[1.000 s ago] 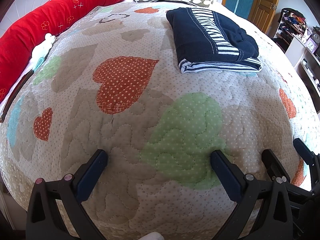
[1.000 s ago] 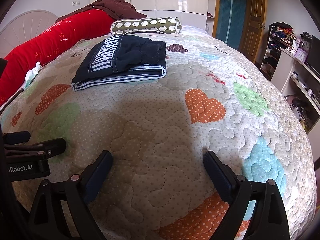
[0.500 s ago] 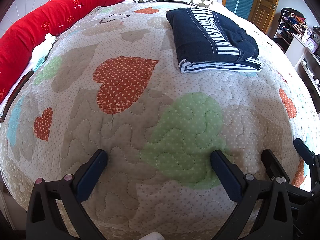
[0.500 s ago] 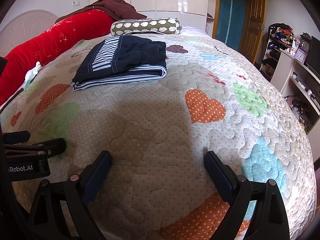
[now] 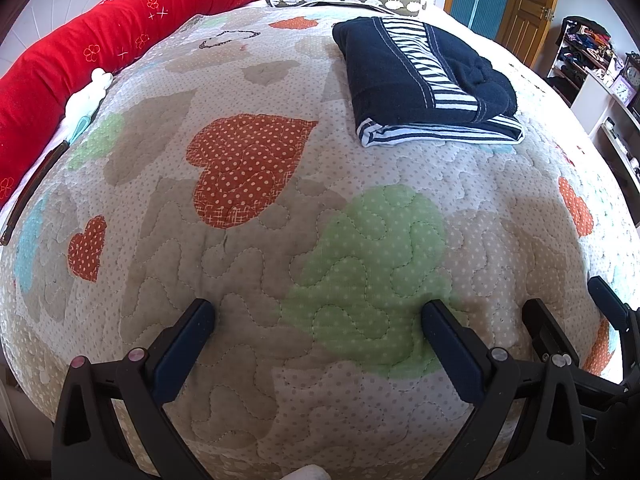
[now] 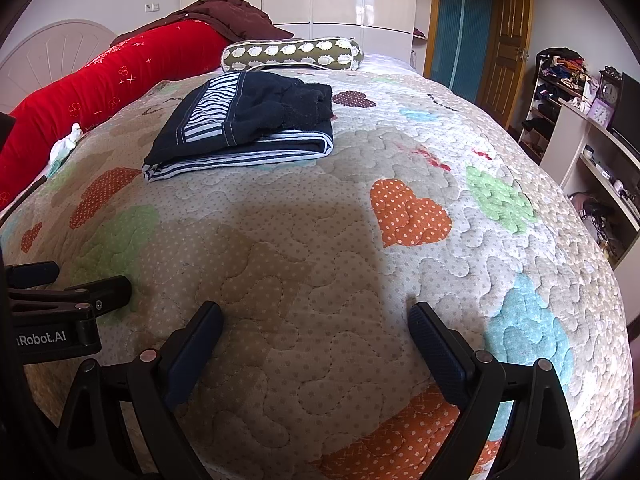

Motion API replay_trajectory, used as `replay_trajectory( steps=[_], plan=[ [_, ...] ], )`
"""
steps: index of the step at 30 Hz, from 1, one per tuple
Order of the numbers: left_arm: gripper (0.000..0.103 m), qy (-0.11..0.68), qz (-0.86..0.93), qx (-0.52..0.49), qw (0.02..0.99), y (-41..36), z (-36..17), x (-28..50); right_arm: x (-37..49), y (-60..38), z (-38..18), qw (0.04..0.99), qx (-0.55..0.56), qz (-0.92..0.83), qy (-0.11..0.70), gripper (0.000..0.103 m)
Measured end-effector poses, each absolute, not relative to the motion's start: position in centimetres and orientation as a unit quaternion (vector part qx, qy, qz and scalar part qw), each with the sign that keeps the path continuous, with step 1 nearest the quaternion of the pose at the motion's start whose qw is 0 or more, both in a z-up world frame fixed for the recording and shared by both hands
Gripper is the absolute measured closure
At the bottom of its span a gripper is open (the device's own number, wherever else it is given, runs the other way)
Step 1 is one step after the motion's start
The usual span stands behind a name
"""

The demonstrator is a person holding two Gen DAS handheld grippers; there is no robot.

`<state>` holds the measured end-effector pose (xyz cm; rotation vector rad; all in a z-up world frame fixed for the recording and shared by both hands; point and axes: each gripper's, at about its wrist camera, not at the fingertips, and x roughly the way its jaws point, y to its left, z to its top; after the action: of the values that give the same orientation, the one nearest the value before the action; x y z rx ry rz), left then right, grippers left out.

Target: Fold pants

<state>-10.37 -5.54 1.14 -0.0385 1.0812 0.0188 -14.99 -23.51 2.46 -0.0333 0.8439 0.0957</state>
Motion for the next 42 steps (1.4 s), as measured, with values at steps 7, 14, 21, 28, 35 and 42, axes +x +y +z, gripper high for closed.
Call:
replay_trajectory(
  steps=[7, 14, 21, 28, 35, 42],
  plan=[
    [0.0, 0.511, 0.011, -0.017, 0.86, -5.6, 1.1, -10.5, -15.0, -23.5, 2.5, 0.912, -0.016, 0.045, 0.408, 0.006],
    [0.0, 0.5, 0.016, -0.017, 0.866, -5.8, 0.9, -10.8, -14.8, -23.5, 2.5, 0.914, -0.019, 0.043, 0.404, 0.006],
    [0.0, 0.48, 0.024, -0.016, 0.877, -5.9, 0.7, -11.1, -15.0, -23.3, 2.3, 0.919, -0.023, 0.039, 0.392, 0.006],
    [0.0, 0.474, 0.027, -0.017, 0.88, -6.0, 0.7, -11.2, -14.9, -23.2, 2.2, 0.921, -0.027, 0.038, 0.387, 0.006],
    [0.0, 0.472, 0.028, -0.017, 0.881, -6.1, 0.8, -11.4, -15.1, -23.1, 2.1, 0.921, -0.028, 0.038, 0.386, 0.005],
    [0.0, 0.471, 0.029, -0.017, 0.882, -6.1, 0.8, -11.5, -15.2, -23.1, 2.1, 0.922, -0.029, 0.038, 0.385, 0.005]
  ],
)
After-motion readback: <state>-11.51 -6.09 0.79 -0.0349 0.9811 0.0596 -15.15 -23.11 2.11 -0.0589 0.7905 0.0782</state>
